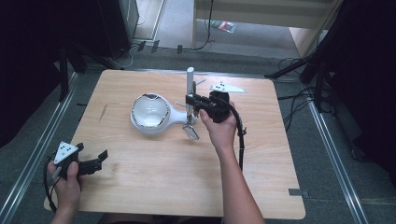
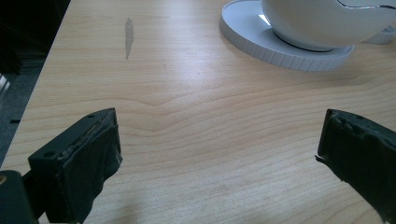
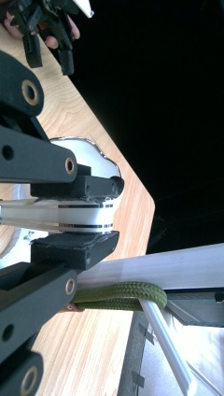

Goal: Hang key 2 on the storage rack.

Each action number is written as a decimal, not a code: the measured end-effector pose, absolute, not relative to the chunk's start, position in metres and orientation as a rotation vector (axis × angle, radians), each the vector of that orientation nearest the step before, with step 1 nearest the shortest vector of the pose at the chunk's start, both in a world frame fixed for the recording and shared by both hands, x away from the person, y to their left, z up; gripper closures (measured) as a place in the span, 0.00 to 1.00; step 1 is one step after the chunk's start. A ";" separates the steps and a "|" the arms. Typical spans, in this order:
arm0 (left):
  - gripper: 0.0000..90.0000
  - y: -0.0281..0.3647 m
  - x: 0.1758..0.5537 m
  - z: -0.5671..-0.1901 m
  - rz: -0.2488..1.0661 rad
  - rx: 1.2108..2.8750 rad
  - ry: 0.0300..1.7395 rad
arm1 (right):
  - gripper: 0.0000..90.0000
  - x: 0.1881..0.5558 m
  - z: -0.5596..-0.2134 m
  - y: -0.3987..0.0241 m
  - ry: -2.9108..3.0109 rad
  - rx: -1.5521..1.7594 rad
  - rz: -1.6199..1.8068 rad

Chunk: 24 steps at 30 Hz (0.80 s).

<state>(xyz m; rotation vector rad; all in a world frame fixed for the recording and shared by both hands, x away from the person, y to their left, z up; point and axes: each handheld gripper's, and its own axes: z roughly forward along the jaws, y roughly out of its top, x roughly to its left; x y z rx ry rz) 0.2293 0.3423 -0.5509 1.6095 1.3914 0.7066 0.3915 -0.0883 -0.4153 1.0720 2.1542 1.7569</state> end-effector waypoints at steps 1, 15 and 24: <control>0.00 0.342 0.229 -0.551 0.707 1.610 1.391 | 0.84 0.392 -0.416 -0.088 2.153 1.071 1.759; 0.00 0.342 0.229 -0.551 0.709 1.608 1.388 | 0.83 0.401 -0.426 -0.092 2.152 1.071 1.781; 0.00 0.342 0.230 -0.551 0.710 1.616 1.394 | 0.83 0.407 -0.432 -0.095 2.134 1.099 1.828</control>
